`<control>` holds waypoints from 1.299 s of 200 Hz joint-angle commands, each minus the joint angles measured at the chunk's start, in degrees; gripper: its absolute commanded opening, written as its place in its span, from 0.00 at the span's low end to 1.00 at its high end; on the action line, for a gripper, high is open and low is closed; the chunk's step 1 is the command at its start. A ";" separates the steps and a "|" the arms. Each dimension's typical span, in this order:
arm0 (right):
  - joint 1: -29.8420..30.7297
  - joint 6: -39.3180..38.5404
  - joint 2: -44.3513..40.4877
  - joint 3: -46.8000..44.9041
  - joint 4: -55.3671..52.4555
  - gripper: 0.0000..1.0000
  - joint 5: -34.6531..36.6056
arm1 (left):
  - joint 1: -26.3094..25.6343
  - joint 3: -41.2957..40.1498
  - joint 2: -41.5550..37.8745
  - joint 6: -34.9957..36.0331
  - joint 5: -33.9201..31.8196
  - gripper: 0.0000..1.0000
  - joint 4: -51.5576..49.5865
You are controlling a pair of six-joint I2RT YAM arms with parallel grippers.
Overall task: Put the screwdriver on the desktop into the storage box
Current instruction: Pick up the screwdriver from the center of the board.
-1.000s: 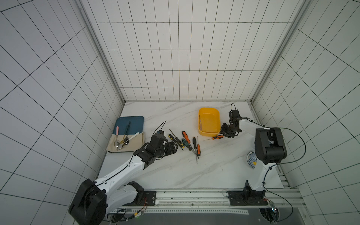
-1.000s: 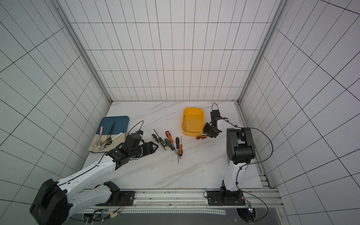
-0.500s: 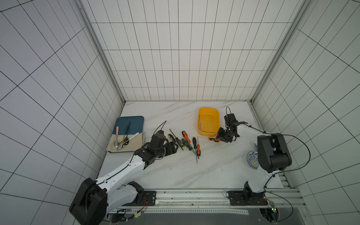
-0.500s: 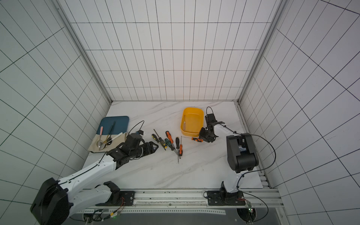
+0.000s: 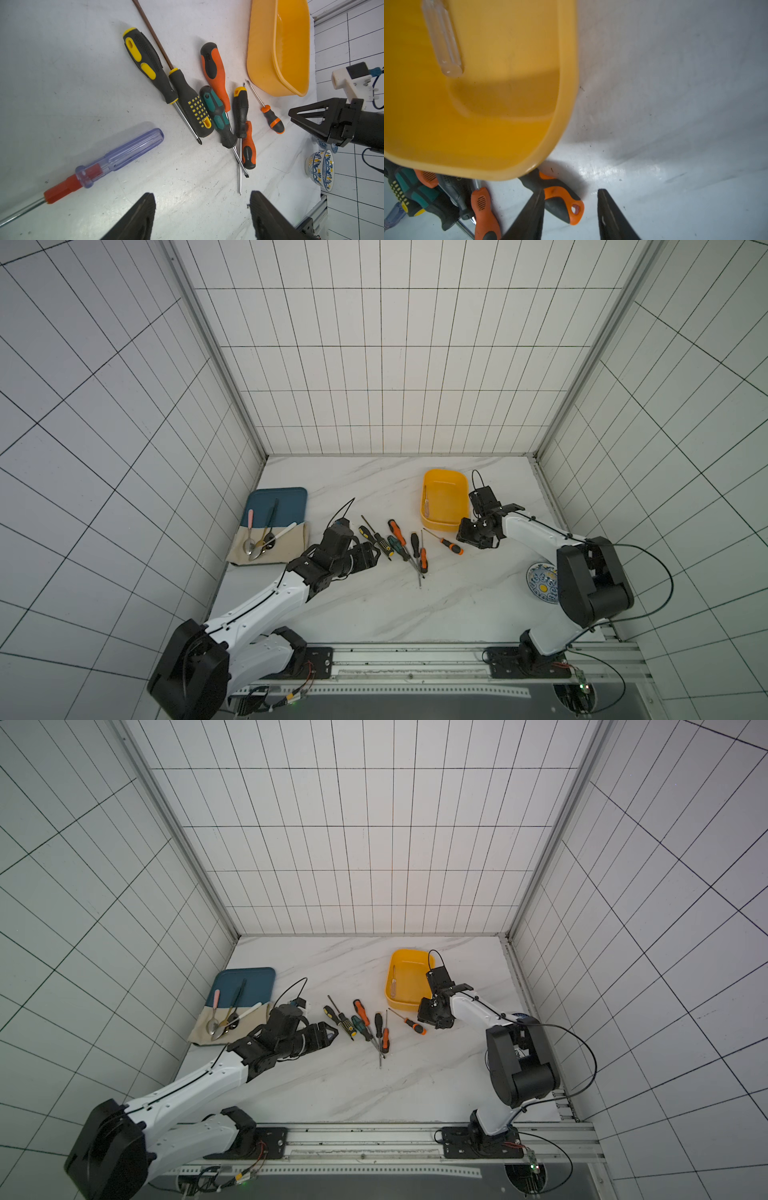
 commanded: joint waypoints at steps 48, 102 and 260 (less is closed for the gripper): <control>7.38 -5.98 4.78 3.72 -4.09 0.50 4.26 | -0.25 -0.96 -1.39 -0.29 -0.31 0.76 0.60; 10.54 -7.06 6.60 5.07 -5.74 0.47 6.28 | -0.20 -1.02 -1.22 -0.29 -0.40 0.76 0.69; 19.25 -6.20 6.40 4.24 -10.05 0.27 9.75 | -0.24 -1.37 -1.22 -0.47 -0.40 0.76 0.95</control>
